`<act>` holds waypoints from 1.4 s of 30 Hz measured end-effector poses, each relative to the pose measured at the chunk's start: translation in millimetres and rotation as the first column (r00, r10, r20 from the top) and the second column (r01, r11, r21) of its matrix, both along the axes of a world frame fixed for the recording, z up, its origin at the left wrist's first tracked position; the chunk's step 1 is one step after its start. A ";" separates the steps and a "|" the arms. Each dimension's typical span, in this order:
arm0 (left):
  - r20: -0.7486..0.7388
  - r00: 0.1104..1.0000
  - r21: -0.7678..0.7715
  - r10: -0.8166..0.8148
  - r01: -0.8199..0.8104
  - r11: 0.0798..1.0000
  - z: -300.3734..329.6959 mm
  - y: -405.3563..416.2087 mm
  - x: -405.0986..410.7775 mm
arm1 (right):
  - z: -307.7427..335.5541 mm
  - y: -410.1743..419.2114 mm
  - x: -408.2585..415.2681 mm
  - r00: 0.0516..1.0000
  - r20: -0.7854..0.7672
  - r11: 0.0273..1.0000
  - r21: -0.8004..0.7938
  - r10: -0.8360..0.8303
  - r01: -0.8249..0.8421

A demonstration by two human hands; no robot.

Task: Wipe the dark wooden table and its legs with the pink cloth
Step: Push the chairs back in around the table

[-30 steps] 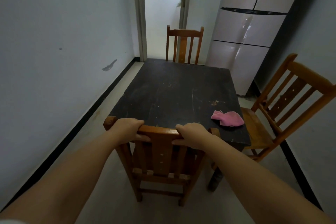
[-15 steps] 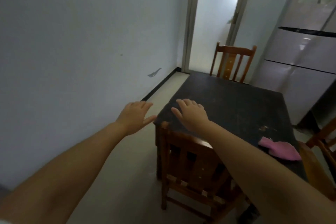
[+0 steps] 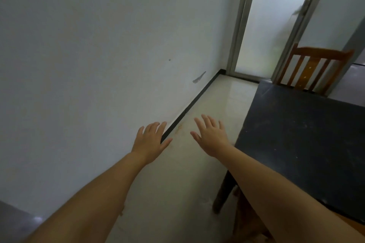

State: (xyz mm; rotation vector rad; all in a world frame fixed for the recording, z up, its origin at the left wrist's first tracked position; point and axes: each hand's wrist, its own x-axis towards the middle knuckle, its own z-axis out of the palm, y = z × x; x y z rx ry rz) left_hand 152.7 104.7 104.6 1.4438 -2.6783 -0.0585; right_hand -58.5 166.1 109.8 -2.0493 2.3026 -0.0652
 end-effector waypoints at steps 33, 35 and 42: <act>-0.088 0.872 0.065 -0.481 0.487 0.871 31.8 -699.1 -413.2 | 14.3 -604.7 -356.7 0.865 -0.041 0.866 -0.043 -0.500 0.499; -0.112 0.847 0.084 -0.519 0.529 0.845 34.8 -720.9 -453.9 | 14.0 -615.6 -383.9 0.828 -0.033 0.828 -0.050 -0.560 0.558; -0.126 0.675 0.065 -0.727 0.737 0.673 25.4 -767.8 -627.5 | 6.9 -637.5 -524.4 0.699 -0.002 0.699 -0.030 -0.715 0.715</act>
